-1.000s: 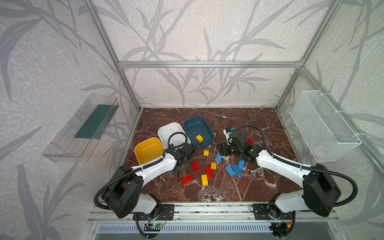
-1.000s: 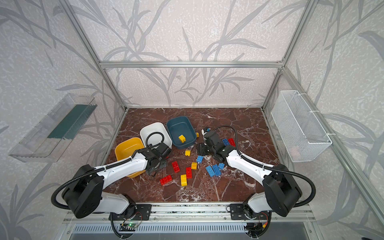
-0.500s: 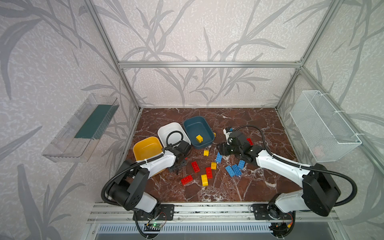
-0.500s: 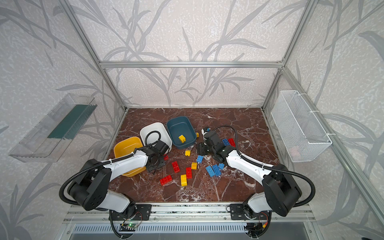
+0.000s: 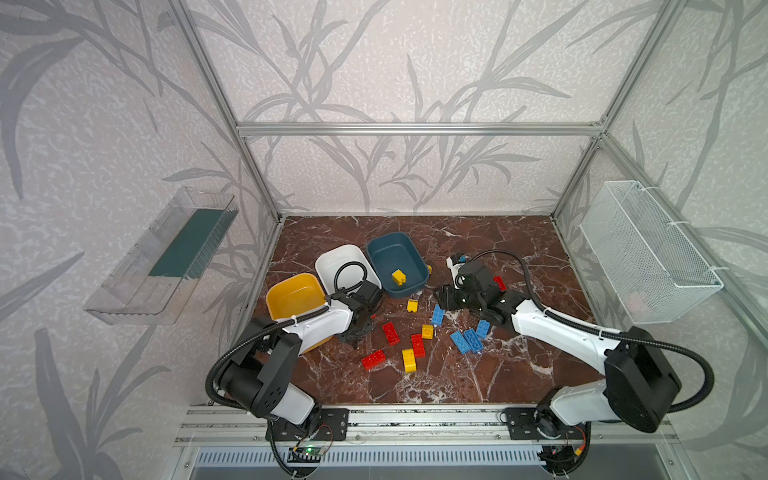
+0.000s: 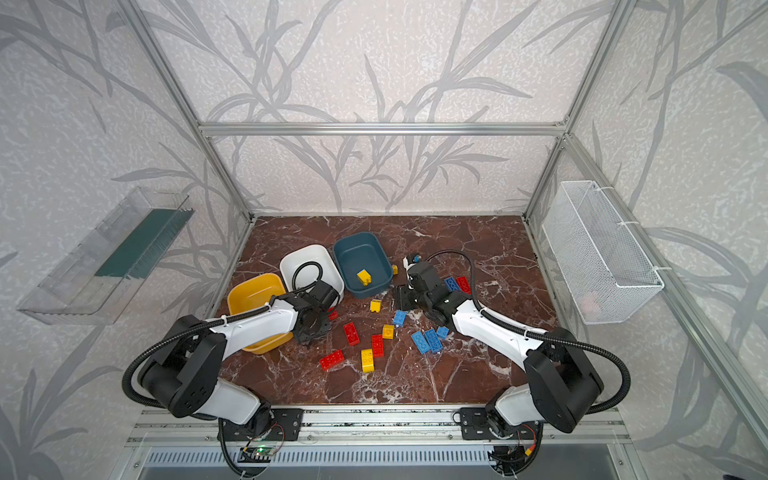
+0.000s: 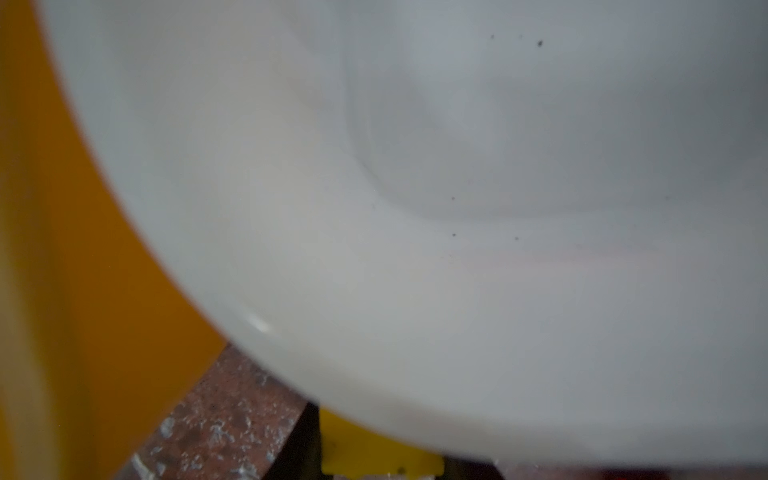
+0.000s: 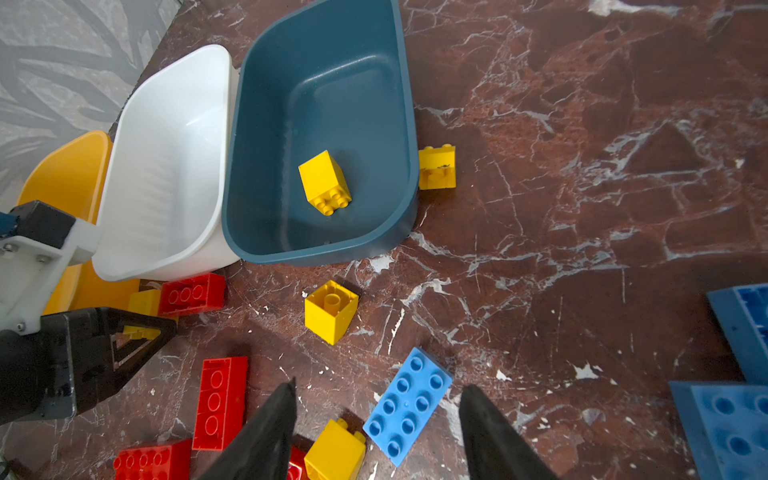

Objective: Sort the legos into containers by color
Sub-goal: 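Grasp a yellow brick beside the white tub with left gripper while right withdraws, then carry the yellow brick with the left gripper and release it into the teal tub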

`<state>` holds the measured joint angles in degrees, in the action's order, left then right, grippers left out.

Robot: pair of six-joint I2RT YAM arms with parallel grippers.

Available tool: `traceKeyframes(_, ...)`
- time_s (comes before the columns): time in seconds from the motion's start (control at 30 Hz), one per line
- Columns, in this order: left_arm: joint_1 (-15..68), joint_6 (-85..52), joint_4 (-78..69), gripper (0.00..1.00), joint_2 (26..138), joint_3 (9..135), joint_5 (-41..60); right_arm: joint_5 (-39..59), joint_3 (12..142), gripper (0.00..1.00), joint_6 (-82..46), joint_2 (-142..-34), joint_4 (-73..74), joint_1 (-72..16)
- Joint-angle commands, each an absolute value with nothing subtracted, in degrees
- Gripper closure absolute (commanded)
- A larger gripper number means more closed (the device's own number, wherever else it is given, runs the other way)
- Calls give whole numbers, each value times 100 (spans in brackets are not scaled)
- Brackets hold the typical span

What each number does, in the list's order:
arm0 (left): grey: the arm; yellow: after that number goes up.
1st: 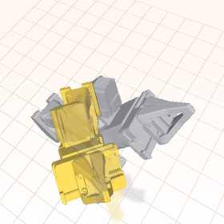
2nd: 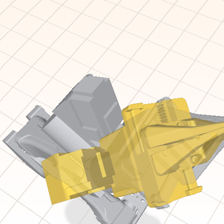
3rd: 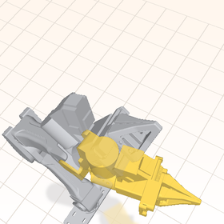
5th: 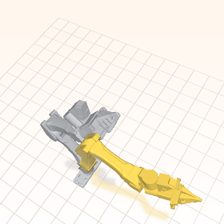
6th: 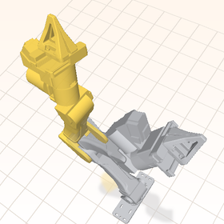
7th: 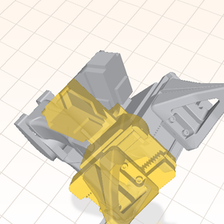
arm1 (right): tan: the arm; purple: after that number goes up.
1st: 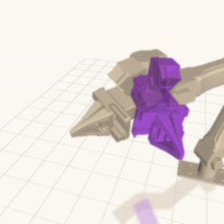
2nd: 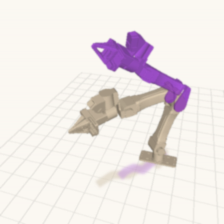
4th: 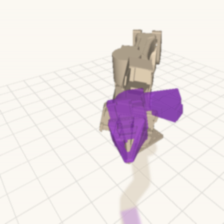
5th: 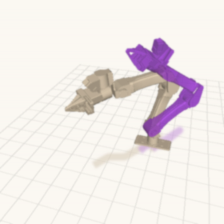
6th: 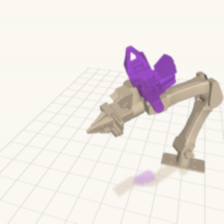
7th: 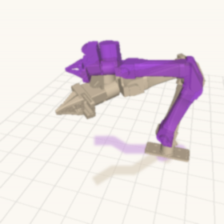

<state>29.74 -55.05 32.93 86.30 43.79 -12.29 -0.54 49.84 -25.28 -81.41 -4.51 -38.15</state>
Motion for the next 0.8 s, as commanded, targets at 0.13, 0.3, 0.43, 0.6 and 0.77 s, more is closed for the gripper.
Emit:
traceKeyframes(0.13,3363,-5478,3681,69,8314,4622,-1466,-132,4930,36,-2507,-8086,-430,-3837)
traceKeyframes(0.3,3734,-5395,4057,69,8015,4897,-1615,-63,4920,36,-2532,-8021,-445,-3832)
traceKeyframes(0.43,3916,-5242,4403,69,7727,5221,-1604,-1,4930,36,-2549,-7848,-558,-3832)
traceKeyframes(0.6,3964,-4679,4577,69,7459,5845,-1350,0,4764,36,-2558,-7559,-705,-3833)
traceKeyframes(0.77,3956,-4124,4616,69,7710,6594,-1356,9,4483,36,-2592,-7228,-885,-3835)
